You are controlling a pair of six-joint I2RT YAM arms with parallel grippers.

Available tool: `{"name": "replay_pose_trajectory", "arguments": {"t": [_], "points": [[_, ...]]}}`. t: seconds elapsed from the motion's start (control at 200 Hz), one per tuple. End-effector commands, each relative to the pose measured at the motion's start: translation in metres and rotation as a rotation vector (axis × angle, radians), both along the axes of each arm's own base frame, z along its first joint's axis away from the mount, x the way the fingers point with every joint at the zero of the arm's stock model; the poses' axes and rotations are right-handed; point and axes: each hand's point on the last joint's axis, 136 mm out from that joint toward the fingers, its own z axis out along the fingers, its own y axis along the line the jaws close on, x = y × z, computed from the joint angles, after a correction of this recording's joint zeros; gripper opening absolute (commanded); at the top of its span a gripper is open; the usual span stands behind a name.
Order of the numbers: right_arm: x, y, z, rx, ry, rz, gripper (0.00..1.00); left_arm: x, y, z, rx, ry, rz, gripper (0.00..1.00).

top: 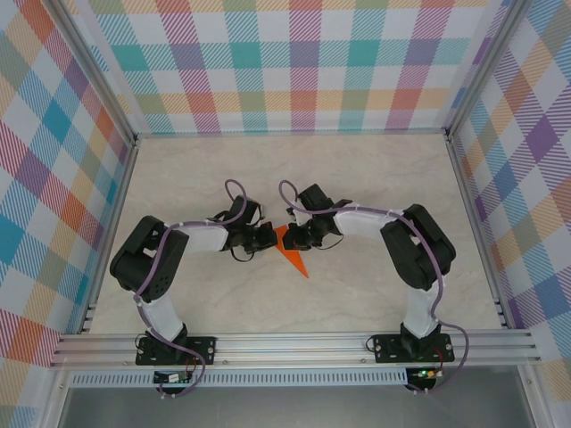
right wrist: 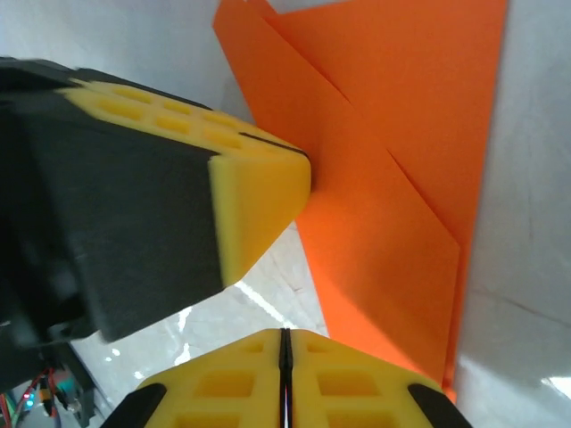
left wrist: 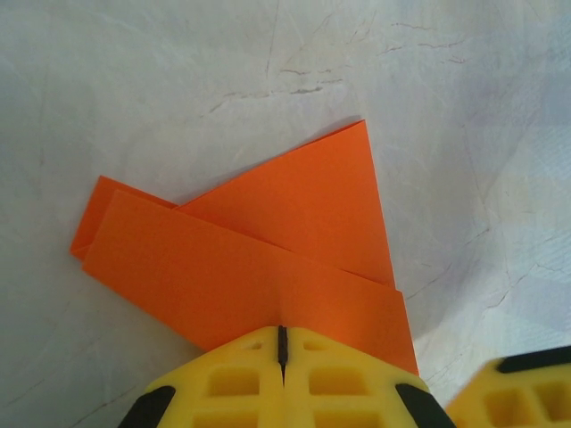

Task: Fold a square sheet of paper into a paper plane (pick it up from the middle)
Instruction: Fold the wing for the fifth time at the center of the table.

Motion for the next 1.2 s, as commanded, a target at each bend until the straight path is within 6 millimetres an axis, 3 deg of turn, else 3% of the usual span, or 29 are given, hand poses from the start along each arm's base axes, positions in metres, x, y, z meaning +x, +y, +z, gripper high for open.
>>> {"name": "replay_pose_trajectory", "arguments": {"t": [0.0,0.195,0.52,0.69,0.84,0.945,1.03,1.195], "points": [[-0.011,-0.001,-0.014,-0.045,0.039,0.042,0.10,-0.010,0.016,-0.027,0.114,0.077,0.013,0.00],[-0.028,-0.015,-0.027,-0.076,0.078,0.053,0.09,-0.013,0.025,-0.037,0.168,0.120,0.049,0.00],[-0.090,-0.063,-0.036,-0.136,0.164,0.089,0.08,-0.020,0.039,-0.052,0.222,0.159,0.096,0.00],[-0.109,-0.077,-0.035,-0.144,0.185,0.093,0.08,-0.018,0.036,-0.049,0.210,0.156,0.097,0.00],[-0.093,-0.076,-0.014,-0.130,0.089,0.046,0.11,-0.009,0.026,-0.034,0.177,0.127,0.075,0.01],[-0.069,-0.071,0.016,-0.095,-0.037,-0.022,0.18,-0.002,0.014,-0.009,0.161,0.093,0.046,0.10],[-0.046,-0.079,0.035,-0.121,-0.141,-0.110,0.29,0.003,0.004,0.016,0.166,0.054,0.018,0.17],[-0.012,-0.108,0.056,-0.203,-0.311,-0.285,0.52,-0.006,0.004,0.045,0.254,0.072,0.016,0.33]]}}
